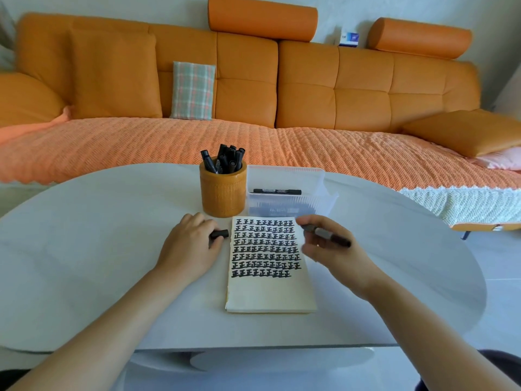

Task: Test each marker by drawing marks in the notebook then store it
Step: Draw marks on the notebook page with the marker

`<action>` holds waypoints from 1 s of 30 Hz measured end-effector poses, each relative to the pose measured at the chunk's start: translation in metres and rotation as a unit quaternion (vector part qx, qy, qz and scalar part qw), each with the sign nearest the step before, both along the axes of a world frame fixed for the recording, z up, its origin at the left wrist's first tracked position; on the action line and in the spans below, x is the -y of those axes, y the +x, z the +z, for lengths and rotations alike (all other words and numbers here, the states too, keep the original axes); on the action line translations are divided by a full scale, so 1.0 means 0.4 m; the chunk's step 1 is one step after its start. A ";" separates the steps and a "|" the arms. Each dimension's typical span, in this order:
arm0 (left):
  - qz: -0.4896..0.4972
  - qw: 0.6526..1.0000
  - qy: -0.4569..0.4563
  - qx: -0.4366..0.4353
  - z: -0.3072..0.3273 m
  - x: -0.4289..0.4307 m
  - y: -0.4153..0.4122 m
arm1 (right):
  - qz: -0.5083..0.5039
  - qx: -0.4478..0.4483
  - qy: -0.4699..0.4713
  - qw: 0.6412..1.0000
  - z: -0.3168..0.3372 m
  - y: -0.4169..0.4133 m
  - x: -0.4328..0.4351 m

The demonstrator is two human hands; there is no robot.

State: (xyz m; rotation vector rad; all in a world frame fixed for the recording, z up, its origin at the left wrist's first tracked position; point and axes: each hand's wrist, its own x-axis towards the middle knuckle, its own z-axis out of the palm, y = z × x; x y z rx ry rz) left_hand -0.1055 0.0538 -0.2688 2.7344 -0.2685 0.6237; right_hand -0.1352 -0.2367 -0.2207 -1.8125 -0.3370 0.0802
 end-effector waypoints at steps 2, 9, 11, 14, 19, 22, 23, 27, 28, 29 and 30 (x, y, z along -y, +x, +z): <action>-0.001 1.000 0.009 -0.001 -0.001 0.002 0.002 | 0.002 -0.038 0.039 0.999 0.000 -0.013 0.000; -0.012 1.000 -0.023 0.003 0.004 0.005 0.008 | 0.016 -0.057 0.018 0.998 -0.026 -0.036 0.013; -0.012 0.999 -0.049 0.000 0.006 0.010 0.008 | 0.003 -0.061 0.005 0.998 -0.034 -0.032 0.011; -0.028 0.999 -0.032 -0.002 0.005 0.017 0.009 | -0.014 -0.059 -0.023 0.998 -0.039 -0.033 0.001; -0.023 0.999 -0.043 0.014 0.010 0.027 0.003 | -0.024 -0.044 -0.054 0.997 -0.038 -0.037 -0.005; -0.034 0.998 -0.053 0.019 0.012 0.038 0.000 | -0.023 -0.041 -0.057 0.997 -0.037 -0.038 -0.007; -0.041 0.998 -0.042 0.021 0.011 0.040 -0.001 | -0.023 -0.041 -0.058 0.997 -0.036 -0.039 -0.008; -0.046 0.999 -0.013 0.026 0.010 0.042 -0.001 | -0.023 -0.040 -0.057 0.997 -0.038 -0.042 -0.009; -0.046 0.998 -0.009 0.028 0.009 0.042 -0.002 | -0.023 -0.041 -0.058 0.997 -0.038 -0.043 -0.009; -0.047 0.998 -0.003 0.030 0.009 0.042 -0.002 | -0.023 -0.042 -0.057 0.997 -0.037 -0.044 -0.009; -0.048 0.998 0.001 0.032 0.008 0.042 -0.001 | -0.023 -0.043 -0.056 0.997 -0.037 -0.044 -0.009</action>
